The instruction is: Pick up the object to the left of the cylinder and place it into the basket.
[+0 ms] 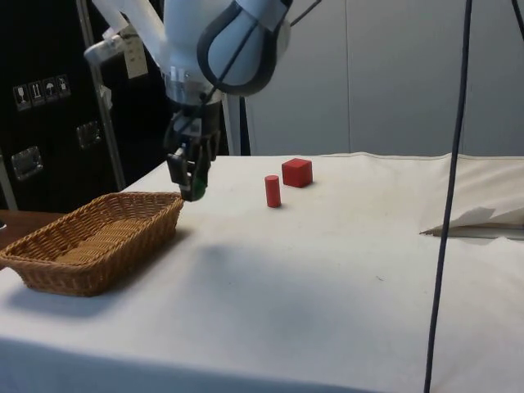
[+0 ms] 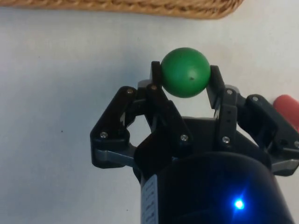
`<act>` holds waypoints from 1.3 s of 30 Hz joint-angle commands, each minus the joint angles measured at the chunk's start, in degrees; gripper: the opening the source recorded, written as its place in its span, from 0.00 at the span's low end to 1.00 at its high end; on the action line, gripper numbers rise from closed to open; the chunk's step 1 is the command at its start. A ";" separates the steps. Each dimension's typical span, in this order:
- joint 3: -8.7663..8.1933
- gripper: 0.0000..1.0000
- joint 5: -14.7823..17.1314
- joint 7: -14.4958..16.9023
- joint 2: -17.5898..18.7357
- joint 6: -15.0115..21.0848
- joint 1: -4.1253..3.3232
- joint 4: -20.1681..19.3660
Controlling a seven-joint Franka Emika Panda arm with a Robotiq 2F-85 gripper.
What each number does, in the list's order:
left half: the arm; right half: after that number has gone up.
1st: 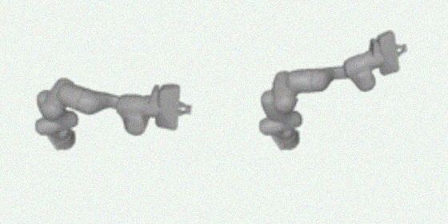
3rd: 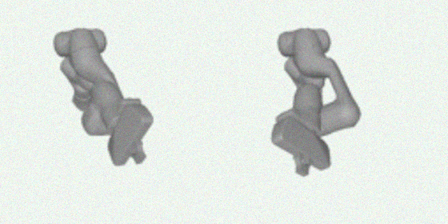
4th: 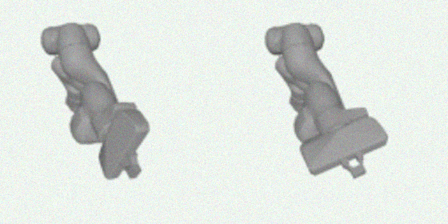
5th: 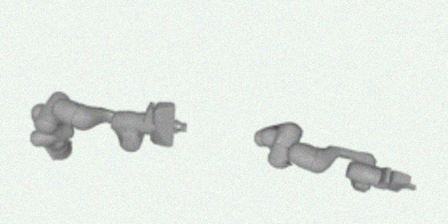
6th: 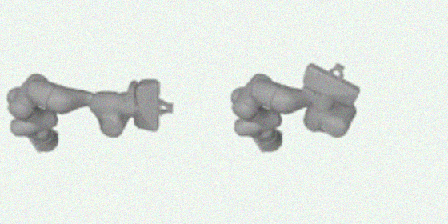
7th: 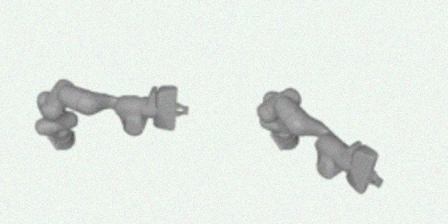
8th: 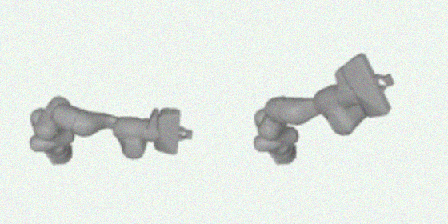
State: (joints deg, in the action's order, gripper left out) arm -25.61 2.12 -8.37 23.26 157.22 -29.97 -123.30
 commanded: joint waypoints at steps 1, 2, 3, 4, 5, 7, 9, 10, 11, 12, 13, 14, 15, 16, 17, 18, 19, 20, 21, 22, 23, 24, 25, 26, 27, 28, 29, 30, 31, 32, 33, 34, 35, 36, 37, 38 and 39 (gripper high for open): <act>0.17 0.00 0.29 0.17 0.40 -0.74 0.34 1.20; 0.06 0.00 0.34 0.17 0.57 -0.86 0.34 1.72; 0.00 0.00 0.34 0.17 0.74 -1.03 0.34 2.23; -0.06 0.00 0.34 0.17 0.92 -1.26 0.34 2.75; -0.17 0.00 0.34 0.11 1.09 -1.38 0.34 3.32; -0.29 0.00 0.34 0.11 1.38 -1.60 0.34 4.24; -0.34 0.00 0.34 0.00 1.66 -1.89 0.34 5.39; -0.34 0.00 0.34 -0.06 1.83 -2.01 0.34 5.84; -0.34 0.00 0.34 -0.11 1.95 -2.06 0.40 6.36; -0.34 0.00 0.40 -0.29 2.23 -2.41 0.40 7.39; -0.34 0.00 0.40 -0.34 2.35 -2.46 0.40 7.85; -0.63 0.00 0.00 -0.40 2.18 -2.12 0.17 7.39; -0.34 0.00 0.40 -0.40 2.52 -2.52 0.40 8.31; -0.29 0.00 0.40 -0.52 2.69 -2.69 0.40 8.88; -0.29 0.00 0.40 -0.63 2.86 -2.75 0.40 9.40; -0.29 0.00 0.40 -0.69 3.04 -2.81 0.40 9.85; -0.29 0.00 0.40 -0.80 3.21 -2.92 0.34 10.43; -0.23 0.00 0.40 -1.03 3.67 -3.09 0.34 11.63; -0.17 0.00 0.40 -1.15 3.90 -3.27 0.34 12.15; -0.46 0.00 0.00 -1.15 3.67 -2.86 0.17 11.69; -0.17 0.00 0.40 -1.26 4.18 -3.38 0.34 12.78; -0.11 0.00 0.40 -1.43 4.47 -3.50 0.29 13.41; -0.06 0.00 0.40 -1.55 4.76 -3.55 0.29 13.98; 0.00 0.00 0.40 -1.83 5.44 -3.67 0.29 15.13; 0.06 0.00 0.40 -2.06 5.90 -3.72 0.23 15.76; 0.11 0.00 0.40 -2.23 6.36 -3.78 0.23 16.39; 0.17 0.00 0.40 -2.41 6.76 -3.78 0.23 16.96; -0.11 0.00 0.00 -2.41 6.59 -3.32 0.06 16.62; 0.23 0.00 0.34 -2.58 7.28 -3.84 0.17 17.70; 0.29 0.00 0.34 -2.81 7.79 -3.90 0.17 18.45; 0.34 0.00 0.34 -2.98 8.31 -3.95 0.17 19.14; 0.34 0.00 0.34 -3.15 8.82 -4.01 0.23 19.94; 0.46 0.00 0.40 -3.50 10.03 -4.07 0.29 21.49; 0.52 0.00 0.40 -3.67 10.54 -4.07 0.29 22.23; 0.57 0.00 0.40 -3.90 11.17 -4.18 0.29 23.03; 0.57 0.00 0.40 -4.13 11.86 -4.30 0.29 23.89; 0.17 0.00 0.00 -4.07 11.29 -3.84 0.06 23.03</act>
State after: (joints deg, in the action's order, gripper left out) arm -25.44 2.12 -12.43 34.55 153.38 -29.91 -100.27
